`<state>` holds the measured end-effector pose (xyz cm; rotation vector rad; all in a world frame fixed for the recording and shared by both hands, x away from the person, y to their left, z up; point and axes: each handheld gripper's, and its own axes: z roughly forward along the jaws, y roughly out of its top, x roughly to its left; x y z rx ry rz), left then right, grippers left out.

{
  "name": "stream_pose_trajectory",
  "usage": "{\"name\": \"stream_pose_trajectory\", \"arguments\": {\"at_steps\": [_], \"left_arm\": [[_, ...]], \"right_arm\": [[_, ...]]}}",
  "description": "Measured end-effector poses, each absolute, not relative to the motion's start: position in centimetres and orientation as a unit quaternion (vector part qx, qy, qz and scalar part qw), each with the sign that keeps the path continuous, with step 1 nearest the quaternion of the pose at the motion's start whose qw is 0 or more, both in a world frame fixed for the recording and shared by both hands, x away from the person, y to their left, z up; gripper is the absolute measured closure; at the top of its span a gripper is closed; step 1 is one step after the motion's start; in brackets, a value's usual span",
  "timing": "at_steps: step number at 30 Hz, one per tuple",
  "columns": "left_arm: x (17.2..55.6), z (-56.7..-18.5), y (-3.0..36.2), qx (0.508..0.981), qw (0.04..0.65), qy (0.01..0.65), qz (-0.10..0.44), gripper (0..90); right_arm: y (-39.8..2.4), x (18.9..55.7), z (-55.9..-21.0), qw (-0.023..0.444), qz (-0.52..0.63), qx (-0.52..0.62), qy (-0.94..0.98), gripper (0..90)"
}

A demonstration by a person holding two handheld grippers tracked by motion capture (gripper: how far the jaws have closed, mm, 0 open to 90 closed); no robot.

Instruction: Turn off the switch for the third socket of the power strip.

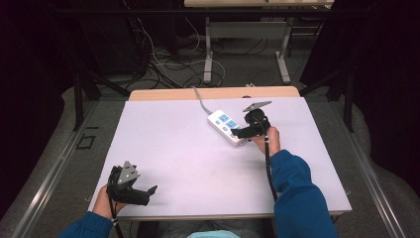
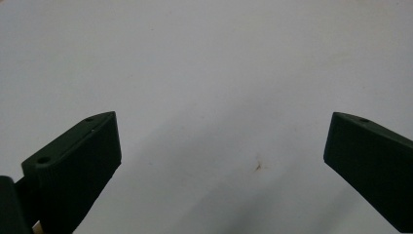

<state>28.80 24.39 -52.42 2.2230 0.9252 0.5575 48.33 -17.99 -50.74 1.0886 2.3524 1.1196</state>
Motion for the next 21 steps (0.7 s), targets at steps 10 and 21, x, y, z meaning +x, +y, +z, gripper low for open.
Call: {"name": "stream_pose_trajectory", "arguments": {"at_steps": [10, 21], "left_arm": [[28.82, -52.42, 24.45, 0.849, 0.332, 0.353, 0.209, 0.0], [28.83, -52.41, 24.44, 0.850, 0.331, 0.353, 0.209, 0.1]], "right_arm": [[-17.75, 48.16, -50.62, 0.161, 0.397, 0.375, 0.822, 58.3], [-17.18, 48.00, -50.68, 0.164, 0.399, 0.379, 0.819, 85.9]]}}
